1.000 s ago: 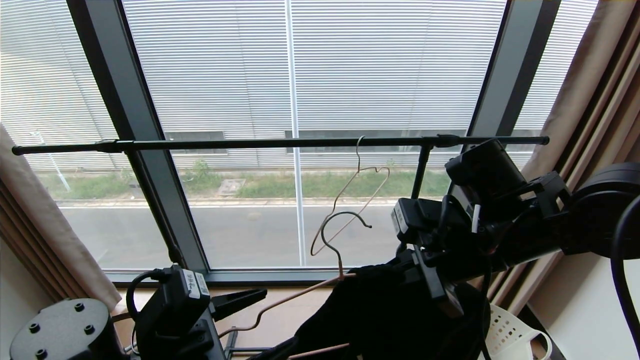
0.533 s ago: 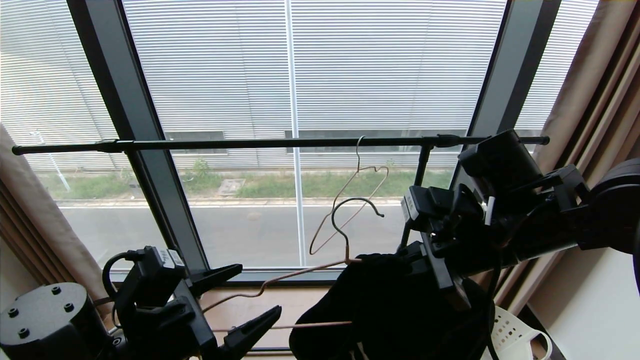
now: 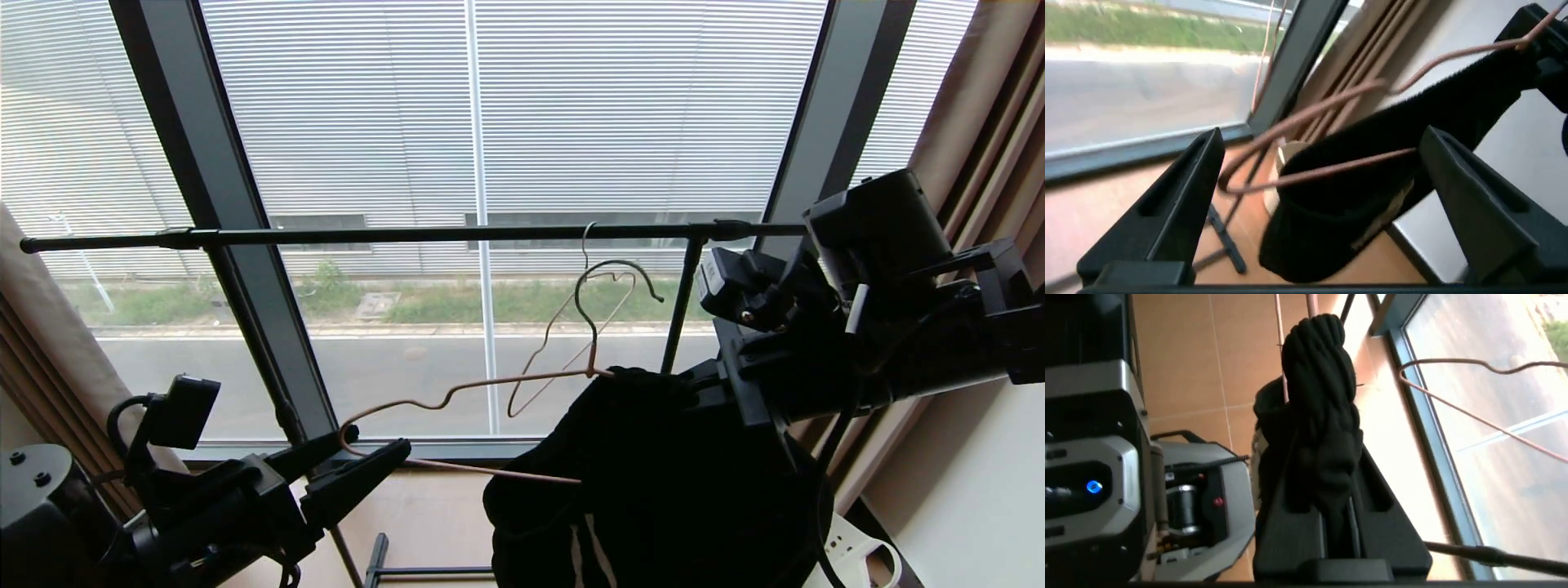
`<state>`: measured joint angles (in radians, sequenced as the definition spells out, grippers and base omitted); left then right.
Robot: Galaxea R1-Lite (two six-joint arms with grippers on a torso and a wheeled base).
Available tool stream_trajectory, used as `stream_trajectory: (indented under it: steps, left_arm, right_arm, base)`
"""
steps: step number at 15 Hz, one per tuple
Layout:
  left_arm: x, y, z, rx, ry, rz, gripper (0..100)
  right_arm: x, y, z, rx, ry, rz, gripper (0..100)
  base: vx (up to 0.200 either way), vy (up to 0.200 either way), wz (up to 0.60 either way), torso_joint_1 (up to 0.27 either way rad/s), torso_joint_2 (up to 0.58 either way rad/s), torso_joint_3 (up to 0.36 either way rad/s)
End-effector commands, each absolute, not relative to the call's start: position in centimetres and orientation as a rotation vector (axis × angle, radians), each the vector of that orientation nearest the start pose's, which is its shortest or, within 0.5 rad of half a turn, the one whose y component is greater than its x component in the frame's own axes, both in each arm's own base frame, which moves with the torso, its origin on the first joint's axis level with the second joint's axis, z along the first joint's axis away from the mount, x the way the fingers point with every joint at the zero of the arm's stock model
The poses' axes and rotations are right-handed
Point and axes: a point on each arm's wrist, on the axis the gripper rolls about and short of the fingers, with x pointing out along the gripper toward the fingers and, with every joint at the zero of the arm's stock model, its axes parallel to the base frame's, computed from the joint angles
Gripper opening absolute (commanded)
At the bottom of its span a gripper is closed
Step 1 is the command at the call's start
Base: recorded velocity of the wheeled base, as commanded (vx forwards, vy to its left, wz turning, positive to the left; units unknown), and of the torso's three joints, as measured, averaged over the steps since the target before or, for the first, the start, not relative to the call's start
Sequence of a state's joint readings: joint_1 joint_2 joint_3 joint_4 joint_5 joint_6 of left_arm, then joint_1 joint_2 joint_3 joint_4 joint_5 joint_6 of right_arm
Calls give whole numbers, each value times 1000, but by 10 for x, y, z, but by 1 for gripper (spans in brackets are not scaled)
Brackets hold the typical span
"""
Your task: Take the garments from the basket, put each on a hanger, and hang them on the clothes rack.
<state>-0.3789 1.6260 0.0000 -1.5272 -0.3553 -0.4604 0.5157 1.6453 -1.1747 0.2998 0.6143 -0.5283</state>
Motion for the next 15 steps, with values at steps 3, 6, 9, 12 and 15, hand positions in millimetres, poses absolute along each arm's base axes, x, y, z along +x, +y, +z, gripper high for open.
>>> stream_trajectory:
  steps: [3,6,9,12,15]
  left_arm:
    - [167,-59,99,-513,428,-652,100]
    - [166,-59,90,-516,507,-636,100]
    - [166,-74,80,-498,585,-689,100]
    - [175,-87,69,-480,645,-717,100]
    - [186,-96,62,-461,664,-730,100]
  right_arm:
    - [229,144,233,-352,485,1230,0]
    - [219,139,238,-333,477,1222,0]
    - [212,137,240,-318,458,1263,0]
    - [208,136,238,-304,460,1295,0]
    - [205,142,236,-310,463,1323,0]
  base:
    - [0,0,0,0,0,0]
    - [0,0,0,0,0,0]
    - [0,0,0,0,0,0]
    - [0,0,0,0,0,0]
    - [0,0,0,0,0,0]
